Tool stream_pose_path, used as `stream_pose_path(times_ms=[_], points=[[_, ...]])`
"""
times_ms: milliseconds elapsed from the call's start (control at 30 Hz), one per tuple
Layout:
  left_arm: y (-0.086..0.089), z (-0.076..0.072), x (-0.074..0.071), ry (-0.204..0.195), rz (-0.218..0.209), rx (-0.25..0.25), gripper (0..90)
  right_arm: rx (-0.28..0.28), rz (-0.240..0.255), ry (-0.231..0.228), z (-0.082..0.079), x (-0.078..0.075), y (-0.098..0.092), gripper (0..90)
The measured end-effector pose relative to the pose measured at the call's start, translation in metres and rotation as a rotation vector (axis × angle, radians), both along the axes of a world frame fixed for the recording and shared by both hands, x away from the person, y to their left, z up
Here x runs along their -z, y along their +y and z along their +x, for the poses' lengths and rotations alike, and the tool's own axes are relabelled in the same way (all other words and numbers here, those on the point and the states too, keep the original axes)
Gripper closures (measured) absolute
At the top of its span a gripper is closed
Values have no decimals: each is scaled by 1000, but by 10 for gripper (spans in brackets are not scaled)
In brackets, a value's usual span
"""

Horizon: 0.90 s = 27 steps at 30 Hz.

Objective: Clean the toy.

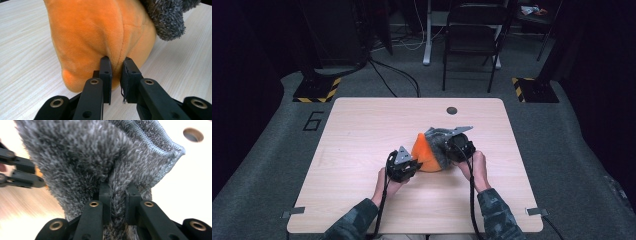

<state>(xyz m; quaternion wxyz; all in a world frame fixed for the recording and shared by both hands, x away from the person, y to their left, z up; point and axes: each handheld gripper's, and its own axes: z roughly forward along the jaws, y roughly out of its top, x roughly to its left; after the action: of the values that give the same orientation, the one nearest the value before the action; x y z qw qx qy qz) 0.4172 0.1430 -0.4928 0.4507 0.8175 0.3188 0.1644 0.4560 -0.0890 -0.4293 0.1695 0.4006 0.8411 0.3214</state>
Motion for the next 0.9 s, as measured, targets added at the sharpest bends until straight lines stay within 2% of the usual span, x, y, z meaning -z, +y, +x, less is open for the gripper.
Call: stream_pose_path(times_ms=[200,433,500,600,800,900], points=[[1,1,0,4,0,1,799,38,-5,61,8,12,-12,800],[1,1,0,5,2,4,799,101,-49,140,18,39,-25,800],[1,1,0,3,-1,-1,799,107,-40,152,20,42,-27,799],[2,1,1,4,-4,-6,799,101,-36,145,20,35,-30,799],[4,2,1,9,-6,-6,799,78,30,60,12,5,-28,799],[4,2,1,10,-9,-7,799,41,57,24,5,-11,-21,799]])
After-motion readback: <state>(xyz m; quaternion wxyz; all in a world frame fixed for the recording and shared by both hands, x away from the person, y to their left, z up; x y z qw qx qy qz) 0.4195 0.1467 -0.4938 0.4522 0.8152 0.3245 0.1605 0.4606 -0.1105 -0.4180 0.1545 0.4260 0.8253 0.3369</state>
